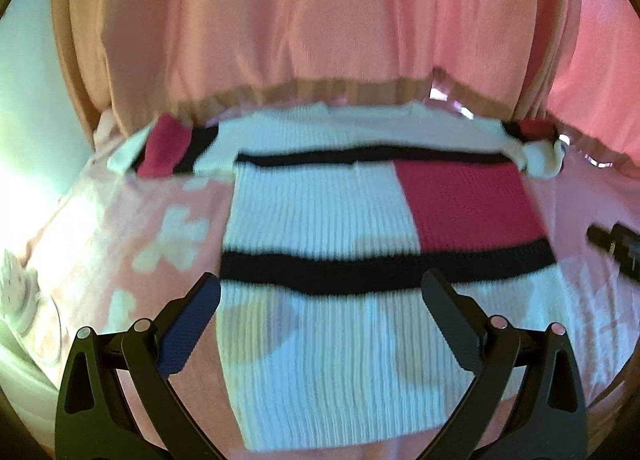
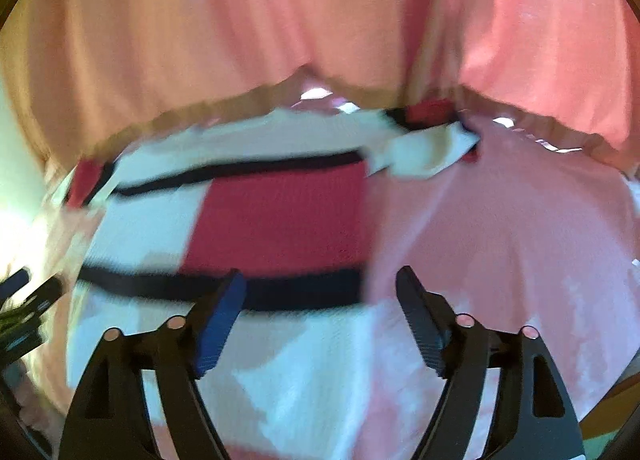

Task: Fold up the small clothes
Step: 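Grasp the striped sleeve cuff with the right tool, then carry the held sleeve across the sweater body with the right tool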

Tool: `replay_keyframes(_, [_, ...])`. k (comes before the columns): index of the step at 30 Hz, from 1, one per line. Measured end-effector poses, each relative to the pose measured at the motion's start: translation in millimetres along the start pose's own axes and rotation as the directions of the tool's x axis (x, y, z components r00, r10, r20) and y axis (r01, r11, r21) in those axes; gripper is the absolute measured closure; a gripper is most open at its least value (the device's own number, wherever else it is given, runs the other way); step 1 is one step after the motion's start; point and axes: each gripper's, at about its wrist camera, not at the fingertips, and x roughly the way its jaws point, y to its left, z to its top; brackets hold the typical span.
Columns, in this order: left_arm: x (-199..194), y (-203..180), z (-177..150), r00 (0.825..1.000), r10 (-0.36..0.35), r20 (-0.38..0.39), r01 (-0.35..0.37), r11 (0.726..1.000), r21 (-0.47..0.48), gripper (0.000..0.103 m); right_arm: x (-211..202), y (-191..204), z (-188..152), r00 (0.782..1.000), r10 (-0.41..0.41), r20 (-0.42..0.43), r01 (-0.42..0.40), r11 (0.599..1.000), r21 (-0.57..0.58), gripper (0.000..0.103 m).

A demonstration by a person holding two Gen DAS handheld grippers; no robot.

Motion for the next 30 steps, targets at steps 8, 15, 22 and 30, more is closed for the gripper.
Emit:
replay_keyframes(8, [32.5, -12.0, 44.4, 0.999, -0.003, 0.039, 0.002, 1.000, 0.023, 0.005, 141.3, -113.5, 69.3, 0.982, -0.082, -0.172, 0.115, 0.975, 0.192, 0.023])
replay_keyframes(15, [67.4, -16.3, 41.3, 0.999, -0.019, -0.038, 0.020, 1.000, 0.016, 0.005, 210.1, -137.0, 90.8, 0.962, 0.039, -0.269, 0.037, 0.962, 0.271, 0.099])
replay_keyframes(22, [80.5, -11.0, 44.9, 0.999, 0.005, -0.048, -0.005, 1.000, 0.010, 0.005, 142.0, -211.6, 184.0, 0.903, -0.426, -0.047, 0.428, 0.890, 0.155, 0.098])
replay_keyframes(30, [90.5, -23.8, 46.3, 0.999, 0.012, -0.048, -0.010, 0.999, 0.040, 0.005, 107.4, -245.6, 181.7, 0.831, -0.552, 0.067, 0.537, 0.828, 0.164, 0.035])
